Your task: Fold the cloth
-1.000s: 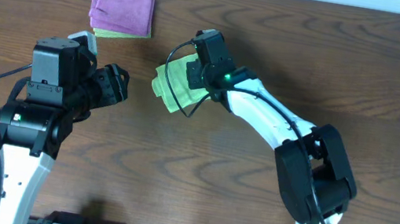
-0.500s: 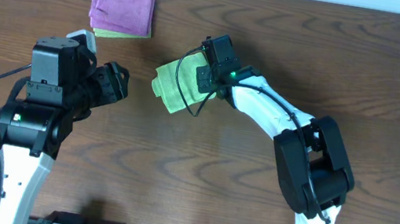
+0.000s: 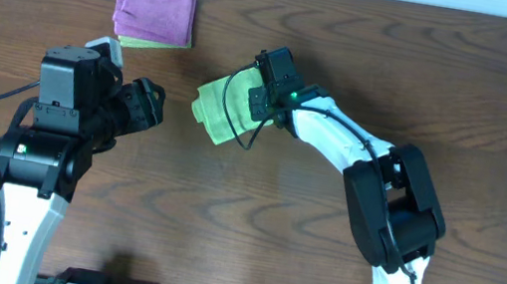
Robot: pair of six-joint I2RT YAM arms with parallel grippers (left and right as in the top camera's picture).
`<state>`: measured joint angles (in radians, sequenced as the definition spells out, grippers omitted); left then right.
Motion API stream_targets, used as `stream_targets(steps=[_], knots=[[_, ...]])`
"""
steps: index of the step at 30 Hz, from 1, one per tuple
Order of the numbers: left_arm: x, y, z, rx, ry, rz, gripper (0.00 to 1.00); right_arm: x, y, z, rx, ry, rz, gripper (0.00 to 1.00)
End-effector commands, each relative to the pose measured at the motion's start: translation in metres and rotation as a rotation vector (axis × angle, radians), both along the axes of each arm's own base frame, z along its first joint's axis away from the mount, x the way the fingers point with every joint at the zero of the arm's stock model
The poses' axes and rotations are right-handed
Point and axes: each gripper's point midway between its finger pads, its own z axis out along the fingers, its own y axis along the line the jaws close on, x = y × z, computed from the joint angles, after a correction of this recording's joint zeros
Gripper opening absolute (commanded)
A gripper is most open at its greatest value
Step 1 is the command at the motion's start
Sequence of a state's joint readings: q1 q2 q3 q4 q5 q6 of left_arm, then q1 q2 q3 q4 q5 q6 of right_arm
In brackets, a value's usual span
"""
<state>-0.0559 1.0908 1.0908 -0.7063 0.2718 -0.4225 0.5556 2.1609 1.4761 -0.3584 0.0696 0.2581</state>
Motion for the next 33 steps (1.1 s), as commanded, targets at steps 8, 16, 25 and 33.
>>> stream_targets(steps=[8,16,25,33], knots=[[-0.001,-0.005,0.006,-0.031,-0.010,-0.017,0.66,-0.009,-0.015,0.085,0.007,-0.092,-0.010,0.02],[-0.010,-0.006,-0.003,-0.013,0.033,-0.043,0.65,-0.041,-0.071,0.195,0.005,-0.206,-0.132,0.01],[-0.044,-0.037,-0.022,-0.008,0.158,-0.200,0.65,-0.122,-0.164,0.233,-0.024,-0.199,-0.309,0.01],[-0.052,-0.056,-0.021,-0.023,0.160,-0.275,0.65,-0.216,-0.215,0.220,0.147,-0.383,-0.421,0.01]])
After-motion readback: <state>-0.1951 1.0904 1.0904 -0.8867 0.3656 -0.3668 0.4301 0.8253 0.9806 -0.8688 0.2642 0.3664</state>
